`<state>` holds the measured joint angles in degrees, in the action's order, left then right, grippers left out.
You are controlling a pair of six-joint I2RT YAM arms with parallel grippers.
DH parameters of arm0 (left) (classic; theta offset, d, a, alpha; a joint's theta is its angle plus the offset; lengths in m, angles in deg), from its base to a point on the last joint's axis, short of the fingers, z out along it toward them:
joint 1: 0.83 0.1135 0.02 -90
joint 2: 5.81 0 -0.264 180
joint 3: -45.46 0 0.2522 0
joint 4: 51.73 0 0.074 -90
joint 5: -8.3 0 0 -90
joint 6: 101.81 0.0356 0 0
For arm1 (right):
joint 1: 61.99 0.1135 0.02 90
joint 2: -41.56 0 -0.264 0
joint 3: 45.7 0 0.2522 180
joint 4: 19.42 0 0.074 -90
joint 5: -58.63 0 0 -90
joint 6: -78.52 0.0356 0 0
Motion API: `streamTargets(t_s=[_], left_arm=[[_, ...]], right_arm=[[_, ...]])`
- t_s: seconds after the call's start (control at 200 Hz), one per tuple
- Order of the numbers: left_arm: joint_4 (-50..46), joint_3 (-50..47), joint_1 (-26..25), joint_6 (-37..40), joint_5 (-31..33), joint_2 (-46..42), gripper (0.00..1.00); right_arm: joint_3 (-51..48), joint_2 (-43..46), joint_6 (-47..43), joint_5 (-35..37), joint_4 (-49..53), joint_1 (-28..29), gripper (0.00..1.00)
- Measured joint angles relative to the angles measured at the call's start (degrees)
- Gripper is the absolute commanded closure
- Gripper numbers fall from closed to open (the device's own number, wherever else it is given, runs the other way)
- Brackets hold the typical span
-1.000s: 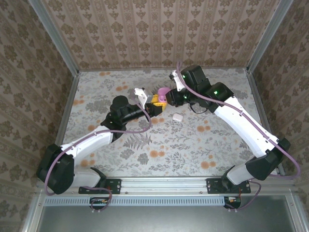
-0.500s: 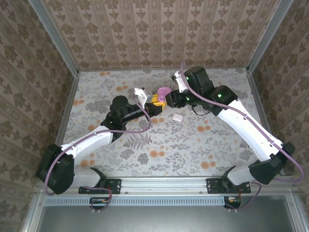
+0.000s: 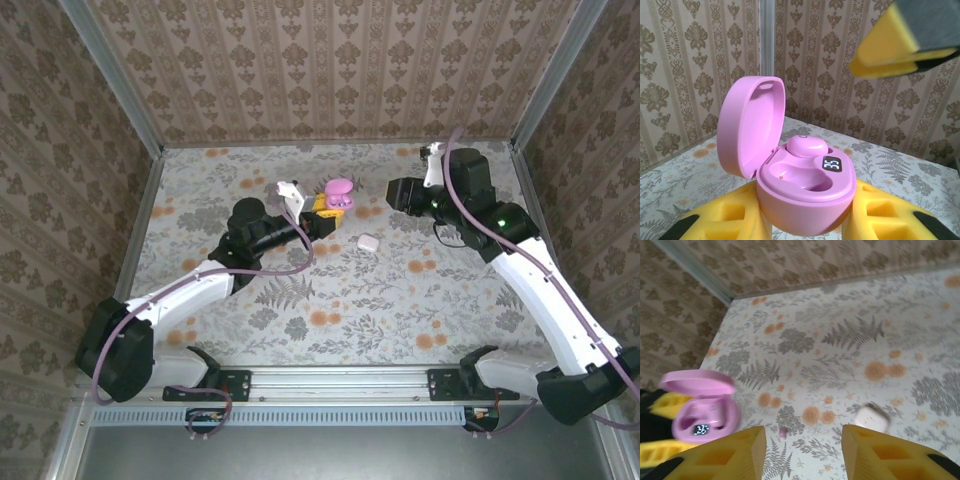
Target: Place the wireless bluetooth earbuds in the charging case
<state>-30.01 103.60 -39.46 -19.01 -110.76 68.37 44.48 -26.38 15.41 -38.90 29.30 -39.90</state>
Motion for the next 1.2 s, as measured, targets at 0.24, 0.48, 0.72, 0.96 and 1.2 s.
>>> streamTargets(t_s=[0.24, 0.48, 0.72, 0.96, 1.2], left_arm=[[-0.92, -0.9, 2.45, 1.2, 1.6, -4.81, 0.67], [-7.34, -4.24, 6.27, 3.65, 5.16, -15.65, 0.67], [-13.84, -5.75, 7.74, 5.64, 7.48, -24.83, 0.67], [-16.9, -6.27, 7.98, 6.01, 8.15, -27.43, 0.67], [-17.16, -6.6, 7.98, 6.01, 8.13, -27.43, 0.67]], right_arm=[[-7.02, -8.96, 6.43, -6.56, -1.86, -0.04, 0.58], [-8.68, -23.19, 10.05, -12.41, -7.58, 7.45, 0.61], [0.72, -41.27, 10.01, -18.01, -9.51, 13.0, 0.63], [13.05, -53.07, 7.45, -20.55, -7.19, 14.93, 0.63], [20.37, -58.53, 5.29, -21.44, -2.4, 15.69, 0.63]])
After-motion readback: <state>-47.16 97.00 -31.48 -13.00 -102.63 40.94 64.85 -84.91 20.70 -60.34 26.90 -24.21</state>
